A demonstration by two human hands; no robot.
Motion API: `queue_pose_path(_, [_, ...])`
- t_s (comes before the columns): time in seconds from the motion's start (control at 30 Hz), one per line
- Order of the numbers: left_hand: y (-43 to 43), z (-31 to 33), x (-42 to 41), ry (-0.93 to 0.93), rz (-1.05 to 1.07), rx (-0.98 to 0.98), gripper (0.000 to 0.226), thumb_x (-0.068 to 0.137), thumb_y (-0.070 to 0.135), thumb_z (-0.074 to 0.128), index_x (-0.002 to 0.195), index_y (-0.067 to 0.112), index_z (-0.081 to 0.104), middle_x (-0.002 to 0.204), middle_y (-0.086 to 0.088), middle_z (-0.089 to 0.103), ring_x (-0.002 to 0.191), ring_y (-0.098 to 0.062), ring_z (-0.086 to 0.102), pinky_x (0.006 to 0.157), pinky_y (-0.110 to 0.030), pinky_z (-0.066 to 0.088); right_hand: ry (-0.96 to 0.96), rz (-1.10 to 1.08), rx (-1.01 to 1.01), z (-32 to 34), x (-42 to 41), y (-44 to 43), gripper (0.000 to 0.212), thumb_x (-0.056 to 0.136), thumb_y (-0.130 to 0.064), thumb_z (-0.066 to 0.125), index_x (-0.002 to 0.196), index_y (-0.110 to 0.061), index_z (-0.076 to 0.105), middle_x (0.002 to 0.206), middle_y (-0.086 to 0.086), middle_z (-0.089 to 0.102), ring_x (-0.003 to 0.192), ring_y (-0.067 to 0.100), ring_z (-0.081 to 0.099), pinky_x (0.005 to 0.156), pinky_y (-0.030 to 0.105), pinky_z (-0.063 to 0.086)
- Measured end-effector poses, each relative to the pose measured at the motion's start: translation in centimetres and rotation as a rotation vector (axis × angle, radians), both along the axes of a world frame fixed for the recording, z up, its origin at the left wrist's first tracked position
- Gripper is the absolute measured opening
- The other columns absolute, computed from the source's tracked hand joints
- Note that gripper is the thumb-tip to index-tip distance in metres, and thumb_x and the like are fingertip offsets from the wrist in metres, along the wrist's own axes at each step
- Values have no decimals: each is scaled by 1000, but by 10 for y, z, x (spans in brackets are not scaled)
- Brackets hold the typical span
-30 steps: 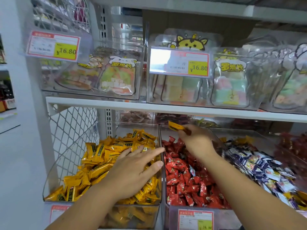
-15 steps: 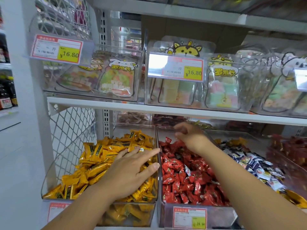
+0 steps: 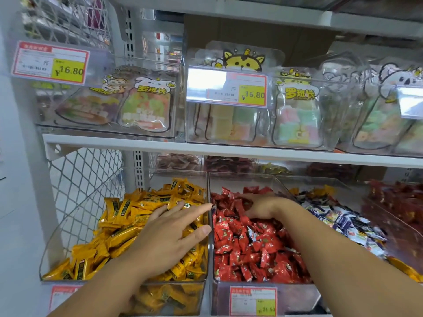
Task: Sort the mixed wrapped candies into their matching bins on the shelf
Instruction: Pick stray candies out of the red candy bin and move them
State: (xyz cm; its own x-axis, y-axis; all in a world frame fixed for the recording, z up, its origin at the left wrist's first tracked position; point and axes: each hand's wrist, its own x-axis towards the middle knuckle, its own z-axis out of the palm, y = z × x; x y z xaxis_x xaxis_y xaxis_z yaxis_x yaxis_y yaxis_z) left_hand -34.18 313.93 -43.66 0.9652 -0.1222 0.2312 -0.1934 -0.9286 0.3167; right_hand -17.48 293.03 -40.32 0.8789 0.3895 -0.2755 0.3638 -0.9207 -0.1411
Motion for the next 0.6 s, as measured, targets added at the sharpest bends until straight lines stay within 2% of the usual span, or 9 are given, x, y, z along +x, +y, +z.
queue_pose_path(0.03, [1, 0, 0, 1, -2, 0, 55, 81, 78, 6, 136, 70, 3, 139, 39, 5, 137, 9, -8, 113, -26, -8, -13, -8, -11, -1, 0, 1, 69, 91, -39, 59, 151, -32, 25, 154, 7, 33, 126, 23, 45, 98, 25, 37])
queue_pose_path(0.1, [1, -2, 1, 0, -2, 3, 57, 78, 81, 2, 134, 72, 2, 139, 40, 4, 137, 10, -8, 113, -26, -8, -48, -45, 74, -11, 1, 1, 62, 88, -33, 64, 144, -27, 39, 150, 8, 38, 129, 26, 44, 105, 27, 35])
queue_pose_path(0.17, [2, -2, 2, -3, 0, -2, 56, 78, 82, 2, 133, 73, 2, 139, 41, 5, 138, 9, -8, 114, -27, -7, -100, -102, 263, -24, 1, 0, 51, 85, -22, 68, 134, -26, 53, 139, 7, 49, 110, 20, 55, 98, 25, 46])
queue_pose_path(0.23, [2, -3, 2, -7, 3, -6, 58, 77, 83, 1, 133, 72, 2, 139, 40, 5, 138, 9, -7, 114, -28, -6, -155, -124, 439, -33, -1, -2, 46, 80, -19, 73, 124, -24, 61, 130, 3, 57, 104, 18, 58, 89, 28, 51])
queue_pose_path(0.3, [2, -3, 2, -8, 2, 0, 61, 74, 84, -1, 133, 72, 1, 138, 40, 2, 138, 9, -6, 114, -28, -6, -180, -122, 585, -35, -5, -5, 44, 79, -21, 77, 121, -22, 63, 123, -5, 58, 110, 16, 56, 83, 20, 45])
queue_pose_path(0.37, [2, -1, 2, 1, 3, -3, 60, 75, 84, 1, 133, 72, 3, 136, 41, 1, 139, 8, -6, 114, -28, -6, -183, -111, 735, -32, -13, -7, 39, 79, -21, 77, 116, -19, 64, 109, -7, 61, 104, 14, 58, 72, 11, 42])
queue_pose_path(0.43, [1, 0, 1, 21, 9, -14, 56, 79, 82, 5, 133, 72, 6, 139, 40, 3, 141, 6, -4, 115, -29, -6, -182, -101, 822, -27, -22, -9, 40, 80, -24, 77, 116, -16, 64, 108, -6, 65, 101, 13, 60, 75, 8, 43])
queue_pose_path(0.5, [0, 4, 0, 37, 15, -16, 59, 75, 85, 3, 132, 73, 7, 146, 37, 8, 144, 3, -1, 117, -31, -5, -212, -106, 800, -23, -28, -13, 51, 79, -34, 77, 124, -17, 61, 120, -4, 63, 111, 15, 59, 90, 20, 44])
queue_pose_path(0.6, [-2, 9, -1, 31, 38, -4, 76, 63, 92, -1, 135, 69, 10, 154, 28, 12, 144, 2, 0, 118, -34, -5, -259, -71, 617, -14, -35, -20, 52, 85, -48, 66, 127, -19, 58, 120, 1, 63, 111, 19, 58, 92, 28, 45])
